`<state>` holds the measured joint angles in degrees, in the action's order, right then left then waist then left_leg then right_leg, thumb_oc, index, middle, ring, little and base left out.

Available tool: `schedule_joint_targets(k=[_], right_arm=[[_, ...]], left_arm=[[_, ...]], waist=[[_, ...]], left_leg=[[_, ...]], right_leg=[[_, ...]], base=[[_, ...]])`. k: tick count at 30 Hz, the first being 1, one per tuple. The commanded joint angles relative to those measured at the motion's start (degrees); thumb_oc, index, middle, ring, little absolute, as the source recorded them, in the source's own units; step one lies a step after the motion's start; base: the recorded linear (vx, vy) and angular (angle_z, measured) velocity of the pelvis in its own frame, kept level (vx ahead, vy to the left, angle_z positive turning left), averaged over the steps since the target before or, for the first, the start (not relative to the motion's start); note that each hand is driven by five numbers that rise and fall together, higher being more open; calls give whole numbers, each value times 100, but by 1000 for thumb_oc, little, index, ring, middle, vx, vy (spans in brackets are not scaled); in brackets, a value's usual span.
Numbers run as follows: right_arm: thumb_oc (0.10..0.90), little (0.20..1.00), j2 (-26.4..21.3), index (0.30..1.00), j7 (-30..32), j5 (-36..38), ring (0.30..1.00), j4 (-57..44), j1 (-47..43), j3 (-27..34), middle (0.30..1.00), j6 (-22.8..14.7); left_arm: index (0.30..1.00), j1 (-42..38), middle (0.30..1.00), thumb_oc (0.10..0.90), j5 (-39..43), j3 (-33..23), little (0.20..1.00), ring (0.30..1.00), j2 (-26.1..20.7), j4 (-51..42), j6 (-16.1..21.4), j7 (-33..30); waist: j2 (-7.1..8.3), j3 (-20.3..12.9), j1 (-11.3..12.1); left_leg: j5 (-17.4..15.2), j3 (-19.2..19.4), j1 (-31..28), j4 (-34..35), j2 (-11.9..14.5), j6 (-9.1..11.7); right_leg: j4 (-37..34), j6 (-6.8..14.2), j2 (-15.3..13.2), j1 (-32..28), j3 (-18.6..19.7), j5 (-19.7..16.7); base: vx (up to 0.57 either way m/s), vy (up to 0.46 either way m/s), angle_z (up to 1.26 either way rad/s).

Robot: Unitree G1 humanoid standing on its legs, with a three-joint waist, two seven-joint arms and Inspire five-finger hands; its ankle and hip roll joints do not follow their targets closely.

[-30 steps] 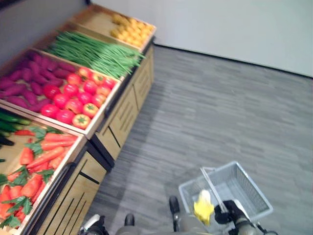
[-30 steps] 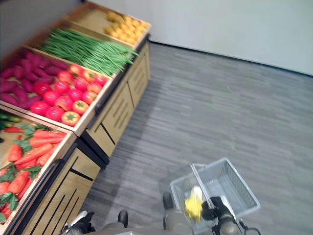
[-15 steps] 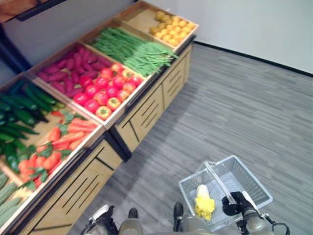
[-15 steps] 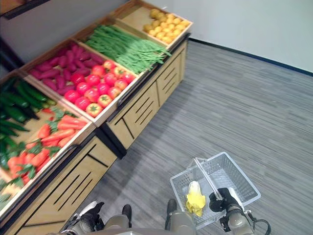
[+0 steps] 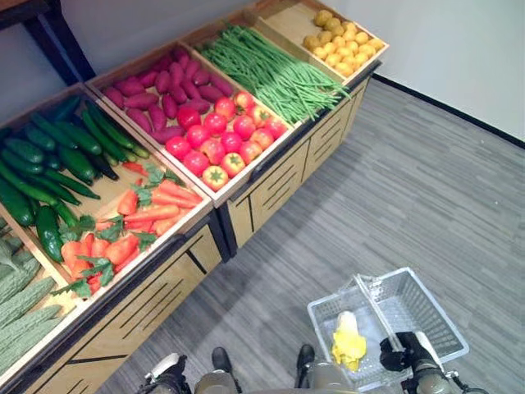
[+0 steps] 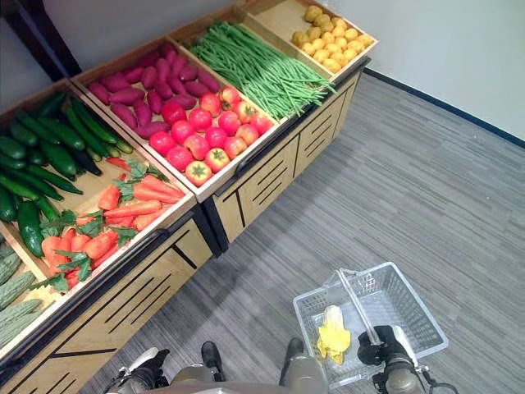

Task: Get the vegetables into the basket

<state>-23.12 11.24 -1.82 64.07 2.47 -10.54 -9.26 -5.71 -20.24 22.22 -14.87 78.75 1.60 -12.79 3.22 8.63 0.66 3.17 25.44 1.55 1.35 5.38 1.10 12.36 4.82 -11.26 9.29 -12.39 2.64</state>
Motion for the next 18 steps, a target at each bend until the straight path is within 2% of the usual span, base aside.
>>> schedule_joint_targets(k=[1,4,5,7,10,13,14,15,18], right_arm=[[400,300,-176,300,189,71,300,-274,-301,-104,300,-326],[400,300,-126,300,190,60,300,-67,-390,-162,300,-294],[400,300,-80,300,194,48,300,141,-498,-173,300,-270],[400,300,-69,300,216,40,300,274,-558,-175,300,-247],[400,300,-43,300,223,265,300,498,-601,-42,300,-261],[400,300,-17,300,224,342,300,692,-617,-20,300,-269],[400,300,-2,300,240,372,300,769,-630,-18,300,-284],[400,300,-3,300,240,373,300,772,-632,-18,300,-286],[400,300,10,300,260,369,300,845,-599,8,300,-285]], left_arm=[[1000,-176,1000,900,34,-296,1000,1000,-123,74,50,-170],[1000,-210,1000,900,121,-316,1000,1000,-147,23,66,-184],[1000,-224,1000,900,199,-340,1000,1000,-169,21,88,-205],[1000,-250,1000,900,222,-334,1000,1000,-197,23,94,-206],[1000,-266,1000,900,283,-294,1000,1000,-224,6,123,-205],[1000,-300,1000,900,405,-339,1000,1000,-237,85,144,-207],[1000,-325,1000,900,398,-346,1000,1000,-243,154,139,-212],[1000,-326,1000,900,398,-346,1000,1000,-242,155,139,-212],[1000,-343,1000,900,332,-335,1000,1000,-247,268,123,-191]], waist=[[213,-100,55],[279,-104,106],[312,-98,146],[302,-70,165],[223,-35,142],[125,-43,103],[97,-4,43],[93,1,37],[94,60,-74]], left_leg=[[77,-256,209,-76,238,177],[0,-307,188,-44,119,98],[-79,-352,130,-14,1,3],[-138,-394,88,2,-81,-87],[-186,-565,-33,81,-164,-138],[-153,-746,-105,170,-145,-77],[-150,-890,-173,229,-114,-11],[-151,-897,-181,232,-112,-9],[-181,-1116,-282,268,-86,92]], right_leg=[[-656,512,-264,-759,398,-719],[-600,575,-338,-724,454,-876],[-362,628,-417,-632,552,-1044],[66,636,-460,-492,668,-1159],[417,594,-319,-272,1049,-1206],[19,525,-83,-96,1352,-921],[-335,528,24,32,1568,-760],[-337,527,25,21,1560,-756],[-701,564,105,264,1842,-854]], base=[[65,172,-10],[49,135,-3],[34,159,0],[37,177,3],[71,85,14],[98,-23,43],[83,-57,53],[85,-85,50],[75,-112,51]])
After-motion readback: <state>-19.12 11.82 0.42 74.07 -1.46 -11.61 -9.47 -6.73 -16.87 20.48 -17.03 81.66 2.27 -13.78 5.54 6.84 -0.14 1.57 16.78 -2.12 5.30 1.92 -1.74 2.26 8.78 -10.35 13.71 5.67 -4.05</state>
